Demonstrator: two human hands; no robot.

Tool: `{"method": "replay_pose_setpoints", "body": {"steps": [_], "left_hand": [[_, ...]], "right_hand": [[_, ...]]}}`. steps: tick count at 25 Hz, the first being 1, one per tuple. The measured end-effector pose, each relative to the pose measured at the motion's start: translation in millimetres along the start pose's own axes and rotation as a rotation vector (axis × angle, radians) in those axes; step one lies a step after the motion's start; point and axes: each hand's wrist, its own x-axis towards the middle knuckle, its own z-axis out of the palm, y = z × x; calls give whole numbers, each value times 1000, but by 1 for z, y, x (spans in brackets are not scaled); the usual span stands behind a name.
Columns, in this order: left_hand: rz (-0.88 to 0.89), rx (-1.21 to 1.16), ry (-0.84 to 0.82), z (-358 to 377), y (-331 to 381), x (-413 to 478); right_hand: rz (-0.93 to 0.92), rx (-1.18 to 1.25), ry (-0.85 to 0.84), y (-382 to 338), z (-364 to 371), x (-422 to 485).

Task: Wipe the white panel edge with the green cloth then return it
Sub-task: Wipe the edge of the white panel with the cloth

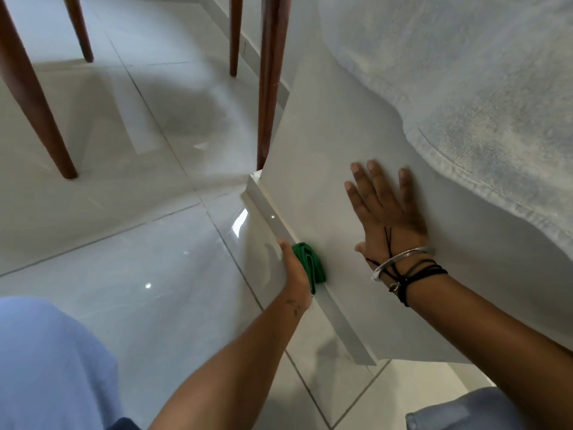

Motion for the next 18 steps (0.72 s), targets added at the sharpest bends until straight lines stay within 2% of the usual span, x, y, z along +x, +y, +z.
{"method": "replay_pose_setpoints", "body": {"steps": [3, 10, 15, 18], "left_hand": [[55, 45, -8, 6, -8, 3], [29, 300, 9, 7, -86, -12], [207, 446, -12, 4, -117, -33], [223, 378, 66, 11, -108, -29]], "right_hand": [[-10, -9, 7, -1, -2, -1], [-4, 19, -29, -9, -5, 3], [-19, 48, -32, -6, -8, 1], [-10, 66, -32, -6, -9, 0]]}}
